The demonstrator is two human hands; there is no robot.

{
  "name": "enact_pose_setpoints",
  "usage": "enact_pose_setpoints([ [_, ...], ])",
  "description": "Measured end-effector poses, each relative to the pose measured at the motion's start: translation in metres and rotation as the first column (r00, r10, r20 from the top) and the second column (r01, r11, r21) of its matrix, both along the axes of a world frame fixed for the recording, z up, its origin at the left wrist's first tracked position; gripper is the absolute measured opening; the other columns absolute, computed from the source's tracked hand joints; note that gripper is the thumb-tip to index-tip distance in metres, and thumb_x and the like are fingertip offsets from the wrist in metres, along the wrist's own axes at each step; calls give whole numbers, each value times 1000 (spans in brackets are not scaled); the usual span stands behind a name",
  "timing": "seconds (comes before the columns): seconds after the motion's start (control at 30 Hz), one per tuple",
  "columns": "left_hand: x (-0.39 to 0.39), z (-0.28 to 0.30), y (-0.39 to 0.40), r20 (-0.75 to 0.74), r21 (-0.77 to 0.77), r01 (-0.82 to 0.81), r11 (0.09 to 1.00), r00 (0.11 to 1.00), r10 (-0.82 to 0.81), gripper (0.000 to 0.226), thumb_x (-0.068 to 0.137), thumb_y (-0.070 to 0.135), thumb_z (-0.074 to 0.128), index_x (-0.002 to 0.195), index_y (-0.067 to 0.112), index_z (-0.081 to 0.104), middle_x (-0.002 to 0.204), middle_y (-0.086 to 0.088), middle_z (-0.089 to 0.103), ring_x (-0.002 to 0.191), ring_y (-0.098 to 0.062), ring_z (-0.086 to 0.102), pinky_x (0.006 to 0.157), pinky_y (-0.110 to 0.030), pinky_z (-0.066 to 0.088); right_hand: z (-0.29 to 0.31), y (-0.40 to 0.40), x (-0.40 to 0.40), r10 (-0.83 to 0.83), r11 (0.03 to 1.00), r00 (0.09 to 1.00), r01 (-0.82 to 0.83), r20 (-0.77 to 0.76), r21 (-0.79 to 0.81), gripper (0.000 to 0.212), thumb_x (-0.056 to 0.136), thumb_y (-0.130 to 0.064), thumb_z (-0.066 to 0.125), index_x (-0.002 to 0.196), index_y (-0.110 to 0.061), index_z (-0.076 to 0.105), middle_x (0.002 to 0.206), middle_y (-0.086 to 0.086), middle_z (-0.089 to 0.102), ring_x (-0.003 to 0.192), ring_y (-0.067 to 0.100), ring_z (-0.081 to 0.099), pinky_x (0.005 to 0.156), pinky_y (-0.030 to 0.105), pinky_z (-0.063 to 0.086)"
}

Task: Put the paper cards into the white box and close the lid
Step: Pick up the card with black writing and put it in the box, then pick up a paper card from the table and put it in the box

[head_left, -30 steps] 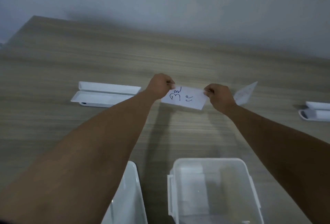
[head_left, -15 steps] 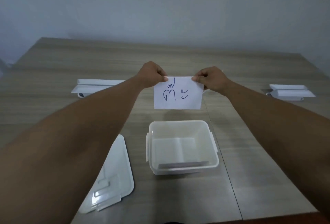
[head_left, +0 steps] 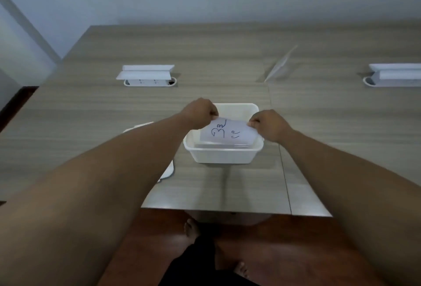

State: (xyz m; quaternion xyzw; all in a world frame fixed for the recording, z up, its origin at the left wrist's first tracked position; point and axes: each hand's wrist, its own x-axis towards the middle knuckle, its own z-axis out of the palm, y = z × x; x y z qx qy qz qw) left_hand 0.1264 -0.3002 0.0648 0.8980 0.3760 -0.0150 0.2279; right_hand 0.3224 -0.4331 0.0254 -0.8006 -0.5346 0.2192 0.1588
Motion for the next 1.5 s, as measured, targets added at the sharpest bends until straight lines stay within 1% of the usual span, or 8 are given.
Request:
enact_pose_setpoints([
  [0.27,-6,-36,-26,-130,-5,-7,1000,991,6,20,89,9,61,103,8,75,112,-7,73,109,-25,63,96,-33,50,-33,-22,-16,147,986,972,-128,185,-110,27,98,-25,45,99,-16,70,107,2,72,103,25,62,93,35,37],
  [0.33,-7,-38,-24,-213,-49,16,999,977,-26,23,87,9,61,105,8,75,114,-8,72,111,-26,63,94,-31,49,-32,-18,-16,197,970,962,-163,191,-181,24,97,-24,43,92,-19,67,104,0,71,100,24,61,98,37,34],
  [0.47,-7,-33,-6,-429,-186,75,980,891,-149,28,83,12,67,108,8,75,111,-9,74,100,-23,67,96,-29,51,-23,-11,-8,285,939,946,-244,154,-241,23,94,-29,45,84,-21,64,96,-3,70,92,22,61,92,38,45],
  [0.63,22,-14,31,-248,-232,30,972,965,-89,25,79,7,67,101,5,78,102,-13,77,96,-25,72,90,-30,53,1,-4,32,156,983,968,-131,197,-132,24,87,-28,45,74,-24,64,89,0,70,89,26,64,80,38,53],
  [0.83,84,6,49,-67,-111,112,987,990,-120,25,87,17,62,105,7,76,114,-9,74,111,-24,65,97,-30,48,17,-11,83,-60,992,983,78,175,-96,33,91,-19,44,114,-18,68,122,2,68,111,23,61,95,39,51],
  [1.13,184,27,88,-116,-16,152,988,981,-153,39,97,34,50,114,6,70,126,-12,66,119,-31,57,104,-38,44,41,15,188,-246,964,957,258,155,-65,32,92,-20,50,119,-18,66,126,2,66,118,22,59,98,32,47],
  [1.27,234,15,105,-124,-6,70,997,990,-71,41,96,36,48,113,5,70,122,-12,68,113,-30,60,100,-40,48,37,39,250,-314,945,944,321,104,-57,32,90,-21,50,117,-16,67,128,4,65,119,24,58,101,35,48],
  [1.5,347,-40,125,-174,-9,-99,995,980,96,53,93,40,52,132,5,54,132,-15,60,123,-31,55,102,-39,45,9,99,360,-414,909,909,409,-52,-87,36,88,-18,53,121,-10,64,130,9,62,121,27,55,96,30,44],
])
